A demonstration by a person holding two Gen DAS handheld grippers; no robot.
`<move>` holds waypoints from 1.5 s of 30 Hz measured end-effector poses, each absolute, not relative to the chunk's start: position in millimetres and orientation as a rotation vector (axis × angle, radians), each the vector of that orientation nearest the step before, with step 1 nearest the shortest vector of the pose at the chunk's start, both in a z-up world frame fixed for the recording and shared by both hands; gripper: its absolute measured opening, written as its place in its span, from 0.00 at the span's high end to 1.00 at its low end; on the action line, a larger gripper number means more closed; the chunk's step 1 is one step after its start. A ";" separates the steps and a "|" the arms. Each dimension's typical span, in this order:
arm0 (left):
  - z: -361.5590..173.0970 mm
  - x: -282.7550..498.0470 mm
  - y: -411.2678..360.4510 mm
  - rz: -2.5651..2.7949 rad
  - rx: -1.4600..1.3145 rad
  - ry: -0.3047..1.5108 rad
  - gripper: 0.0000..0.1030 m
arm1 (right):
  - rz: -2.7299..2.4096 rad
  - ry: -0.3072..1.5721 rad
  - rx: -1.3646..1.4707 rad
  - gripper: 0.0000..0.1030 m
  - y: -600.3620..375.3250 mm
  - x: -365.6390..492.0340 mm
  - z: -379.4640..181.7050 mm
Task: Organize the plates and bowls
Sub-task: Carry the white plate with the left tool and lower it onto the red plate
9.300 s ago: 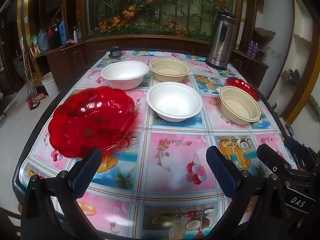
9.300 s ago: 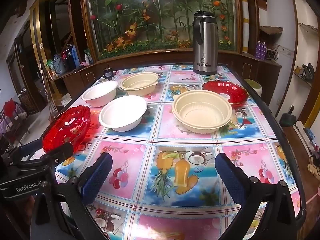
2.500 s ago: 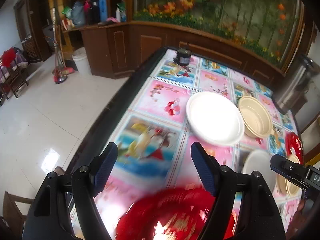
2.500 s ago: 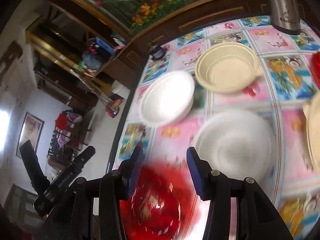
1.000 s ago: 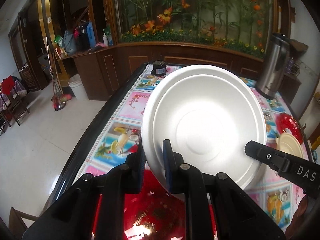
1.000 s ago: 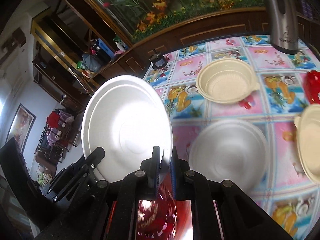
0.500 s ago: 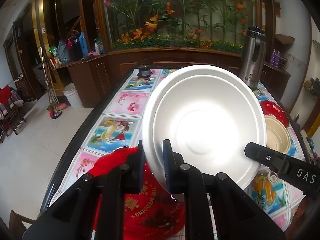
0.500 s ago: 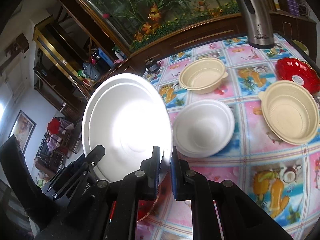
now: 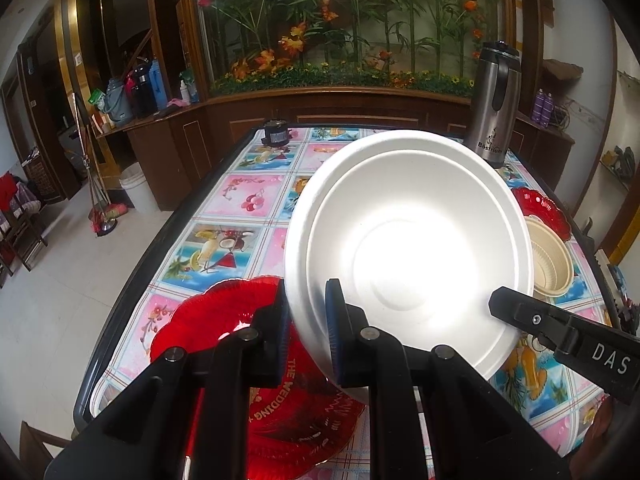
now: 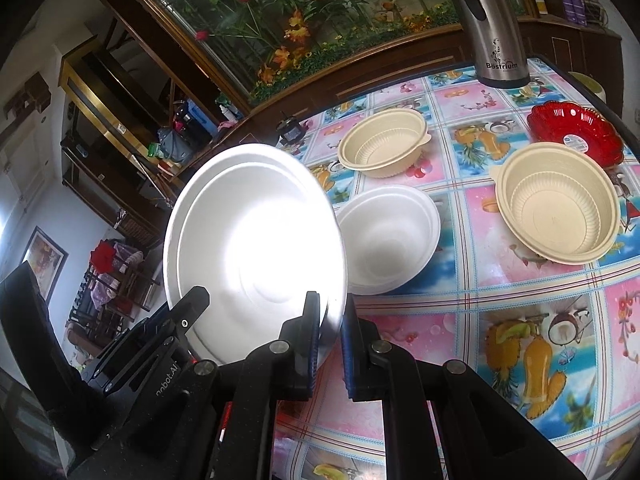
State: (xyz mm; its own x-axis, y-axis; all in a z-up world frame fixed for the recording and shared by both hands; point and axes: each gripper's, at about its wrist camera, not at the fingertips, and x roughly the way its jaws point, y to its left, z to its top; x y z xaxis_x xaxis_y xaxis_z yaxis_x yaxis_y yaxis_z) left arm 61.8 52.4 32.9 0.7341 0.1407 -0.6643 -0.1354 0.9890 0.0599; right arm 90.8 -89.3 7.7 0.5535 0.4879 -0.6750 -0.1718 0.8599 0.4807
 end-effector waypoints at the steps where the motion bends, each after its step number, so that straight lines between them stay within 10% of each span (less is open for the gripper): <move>1: 32.2 61.0 53.3 0.152 0.006 0.733 0.86 | 0.402 0.908 0.380 0.91 -88.4 90.2 7.3; 45: -21.0 11.2 142.3 0.303 -0.175 0.888 0.86 | 0.552 1.087 0.232 0.91 18.3 89.9 -46.3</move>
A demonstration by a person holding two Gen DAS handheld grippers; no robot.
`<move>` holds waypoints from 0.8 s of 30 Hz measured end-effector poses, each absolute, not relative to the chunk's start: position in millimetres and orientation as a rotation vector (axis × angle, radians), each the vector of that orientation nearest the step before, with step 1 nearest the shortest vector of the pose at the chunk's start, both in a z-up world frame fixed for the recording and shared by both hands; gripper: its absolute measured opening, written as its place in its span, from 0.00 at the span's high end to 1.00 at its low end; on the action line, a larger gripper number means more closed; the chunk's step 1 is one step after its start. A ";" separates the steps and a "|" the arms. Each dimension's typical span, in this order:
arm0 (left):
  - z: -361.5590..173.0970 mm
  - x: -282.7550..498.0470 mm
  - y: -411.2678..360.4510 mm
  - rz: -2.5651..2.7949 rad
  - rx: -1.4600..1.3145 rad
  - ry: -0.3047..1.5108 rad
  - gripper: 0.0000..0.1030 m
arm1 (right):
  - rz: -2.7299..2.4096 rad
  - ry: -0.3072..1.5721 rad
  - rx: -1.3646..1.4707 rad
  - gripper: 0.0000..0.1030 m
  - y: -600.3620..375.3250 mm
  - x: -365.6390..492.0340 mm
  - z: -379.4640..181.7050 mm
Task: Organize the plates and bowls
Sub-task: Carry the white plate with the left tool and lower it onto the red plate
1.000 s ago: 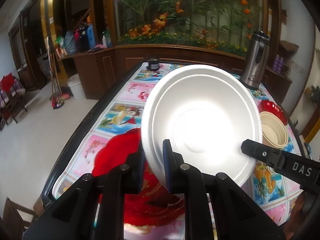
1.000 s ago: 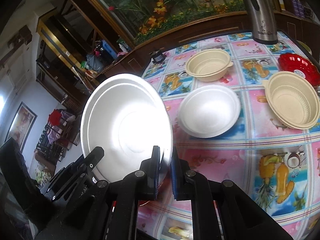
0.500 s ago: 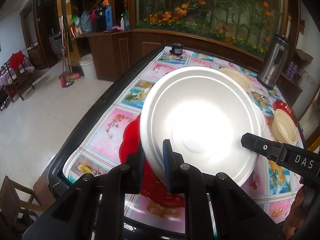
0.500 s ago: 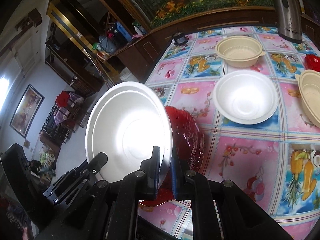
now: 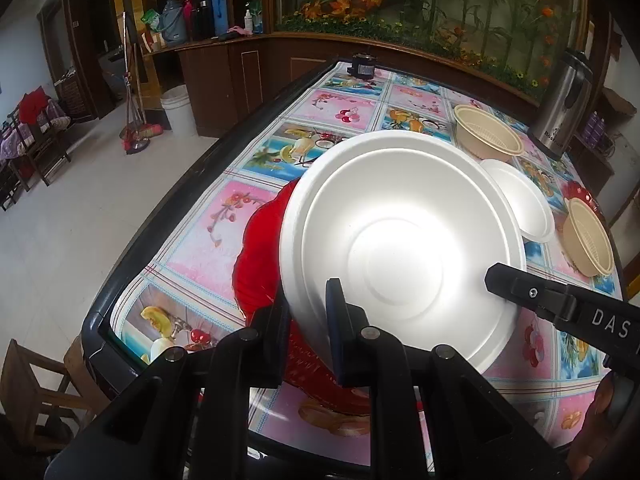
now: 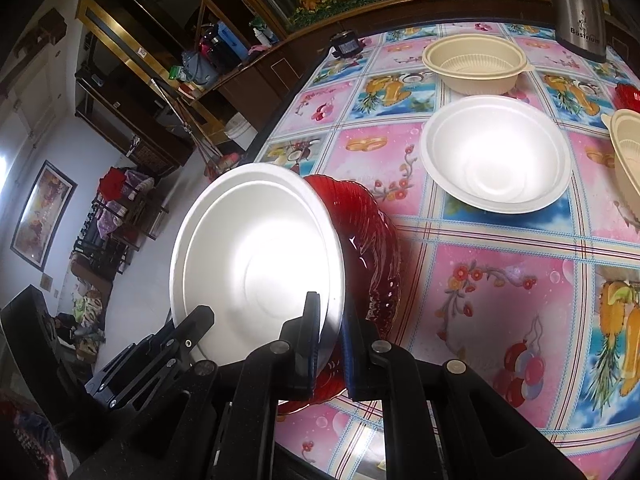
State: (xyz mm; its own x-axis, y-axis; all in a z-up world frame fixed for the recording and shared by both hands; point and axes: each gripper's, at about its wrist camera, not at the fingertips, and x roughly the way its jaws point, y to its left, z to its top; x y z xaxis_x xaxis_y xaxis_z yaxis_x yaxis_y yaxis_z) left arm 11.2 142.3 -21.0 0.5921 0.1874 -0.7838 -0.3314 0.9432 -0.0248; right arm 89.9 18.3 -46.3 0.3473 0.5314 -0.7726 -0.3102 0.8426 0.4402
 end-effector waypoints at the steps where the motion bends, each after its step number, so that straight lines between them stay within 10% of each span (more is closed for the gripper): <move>1: -21.4 10.8 142.9 0.303 -0.175 0.890 0.86 | 0.551 1.090 0.230 0.91 18.9 90.0 -47.3; 24: -35.6 14.9 149.5 0.307 -0.191 0.934 0.86 | 0.520 1.134 0.196 0.90 27.4 95.8 -60.6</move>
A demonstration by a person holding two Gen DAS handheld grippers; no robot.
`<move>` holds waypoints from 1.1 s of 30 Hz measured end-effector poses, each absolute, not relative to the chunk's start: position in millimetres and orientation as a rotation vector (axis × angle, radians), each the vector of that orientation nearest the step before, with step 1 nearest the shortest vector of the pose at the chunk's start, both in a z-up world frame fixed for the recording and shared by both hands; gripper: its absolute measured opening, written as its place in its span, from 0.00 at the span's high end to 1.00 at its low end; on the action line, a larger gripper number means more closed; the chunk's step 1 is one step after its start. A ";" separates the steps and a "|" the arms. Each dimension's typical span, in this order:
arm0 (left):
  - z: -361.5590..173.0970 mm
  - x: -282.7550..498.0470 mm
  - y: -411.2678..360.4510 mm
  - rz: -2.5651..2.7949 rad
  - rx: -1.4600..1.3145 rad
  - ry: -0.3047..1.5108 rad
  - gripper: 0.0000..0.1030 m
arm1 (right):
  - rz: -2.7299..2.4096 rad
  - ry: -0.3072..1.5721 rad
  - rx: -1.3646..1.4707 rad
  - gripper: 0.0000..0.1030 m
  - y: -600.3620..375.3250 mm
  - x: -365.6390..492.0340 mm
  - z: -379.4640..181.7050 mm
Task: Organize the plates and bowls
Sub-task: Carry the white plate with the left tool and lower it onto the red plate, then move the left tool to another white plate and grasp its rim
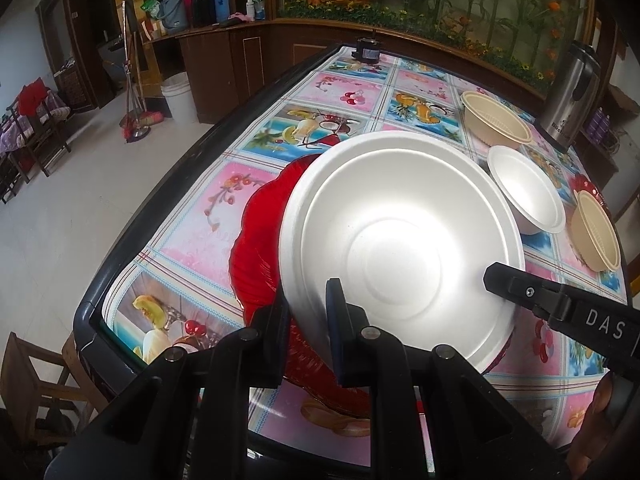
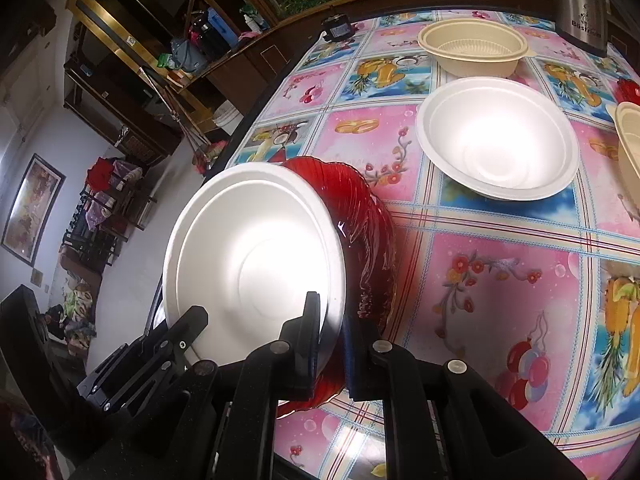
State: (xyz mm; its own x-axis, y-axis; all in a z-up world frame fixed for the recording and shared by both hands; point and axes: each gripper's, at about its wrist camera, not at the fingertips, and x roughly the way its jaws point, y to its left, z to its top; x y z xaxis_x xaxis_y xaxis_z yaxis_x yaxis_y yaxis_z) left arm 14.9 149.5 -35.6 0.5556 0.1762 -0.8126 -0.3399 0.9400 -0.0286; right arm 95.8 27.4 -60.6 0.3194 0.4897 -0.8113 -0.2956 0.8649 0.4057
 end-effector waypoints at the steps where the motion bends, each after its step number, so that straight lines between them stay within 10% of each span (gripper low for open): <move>1: -36.3 15.2 150.0 0.307 -0.193 0.936 0.86 | 0.520 1.135 0.193 0.90 28.2 96.0 -61.0; 12: -45.3 22.3 157.6 0.329 -0.218 0.969 0.76 | 0.524 1.156 0.178 0.86 36.4 98.6 -66.8; 20: -24.6 12.8 158.7 0.319 -0.258 0.908 0.33 | 0.547 1.100 0.225 0.51 18.9 92.4 -47.7; 33: 35.7 52.8 125.2 0.235 -0.352 0.737 0.23 | 0.431 0.930 0.472 0.22 -88.7 98.8 -3.4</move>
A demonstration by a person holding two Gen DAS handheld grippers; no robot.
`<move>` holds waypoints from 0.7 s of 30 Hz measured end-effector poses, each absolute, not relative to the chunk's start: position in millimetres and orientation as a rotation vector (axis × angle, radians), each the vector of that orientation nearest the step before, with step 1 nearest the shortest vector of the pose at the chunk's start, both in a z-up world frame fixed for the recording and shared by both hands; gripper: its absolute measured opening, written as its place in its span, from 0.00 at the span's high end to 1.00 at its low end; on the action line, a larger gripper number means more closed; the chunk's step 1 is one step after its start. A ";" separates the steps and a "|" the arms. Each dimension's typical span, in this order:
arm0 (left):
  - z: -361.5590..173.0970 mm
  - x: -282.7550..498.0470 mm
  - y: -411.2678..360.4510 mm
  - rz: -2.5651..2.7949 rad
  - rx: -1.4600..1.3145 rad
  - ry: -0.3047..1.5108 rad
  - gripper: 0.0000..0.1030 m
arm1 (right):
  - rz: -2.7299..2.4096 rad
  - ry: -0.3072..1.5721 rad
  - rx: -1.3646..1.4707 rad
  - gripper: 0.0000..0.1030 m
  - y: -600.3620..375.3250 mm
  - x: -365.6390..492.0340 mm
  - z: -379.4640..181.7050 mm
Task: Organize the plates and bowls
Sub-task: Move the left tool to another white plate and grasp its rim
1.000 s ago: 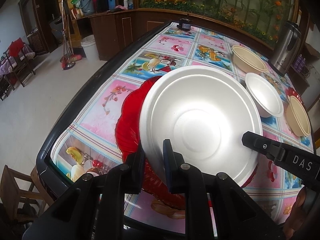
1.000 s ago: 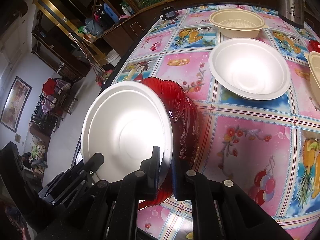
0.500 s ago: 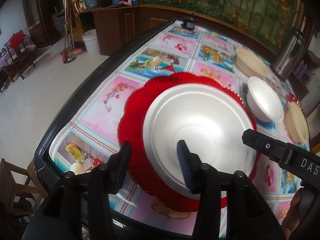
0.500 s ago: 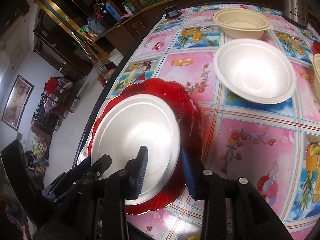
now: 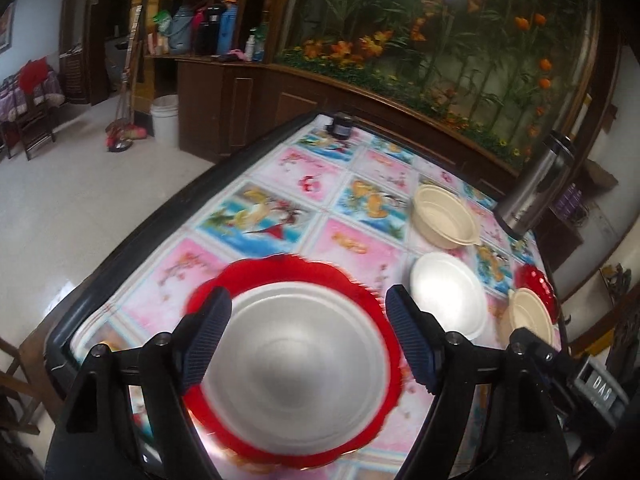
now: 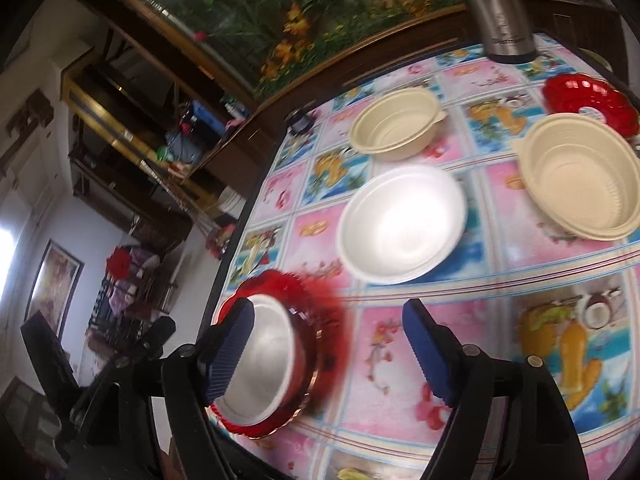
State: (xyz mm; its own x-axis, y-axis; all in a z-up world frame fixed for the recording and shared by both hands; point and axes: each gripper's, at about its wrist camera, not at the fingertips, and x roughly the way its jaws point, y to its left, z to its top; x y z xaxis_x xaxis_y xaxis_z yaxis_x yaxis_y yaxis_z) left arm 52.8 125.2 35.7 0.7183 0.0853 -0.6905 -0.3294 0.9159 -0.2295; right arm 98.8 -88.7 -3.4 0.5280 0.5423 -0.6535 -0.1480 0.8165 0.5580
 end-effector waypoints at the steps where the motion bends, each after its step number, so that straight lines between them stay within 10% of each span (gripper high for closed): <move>1: 35.9 63.4 116.0 0.210 -0.344 0.753 0.23 | 0.411 0.928 0.480 0.21 -97.2 100.3 -4.2; 21: -19.1 196.5 38.1 0.162 -0.306 1.031 0.23 | 0.296 1.004 0.723 0.18 -171.0 159.8 -53.8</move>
State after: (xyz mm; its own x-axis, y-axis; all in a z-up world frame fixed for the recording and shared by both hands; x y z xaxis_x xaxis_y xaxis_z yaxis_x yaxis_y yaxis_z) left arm 196.5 38.1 -19.1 0.5071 -0.0108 -0.8618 -0.2748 0.9457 -0.1735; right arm 159.8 -171.0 -53.8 0.5220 0.5387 -0.6613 0.0947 0.7339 0.6726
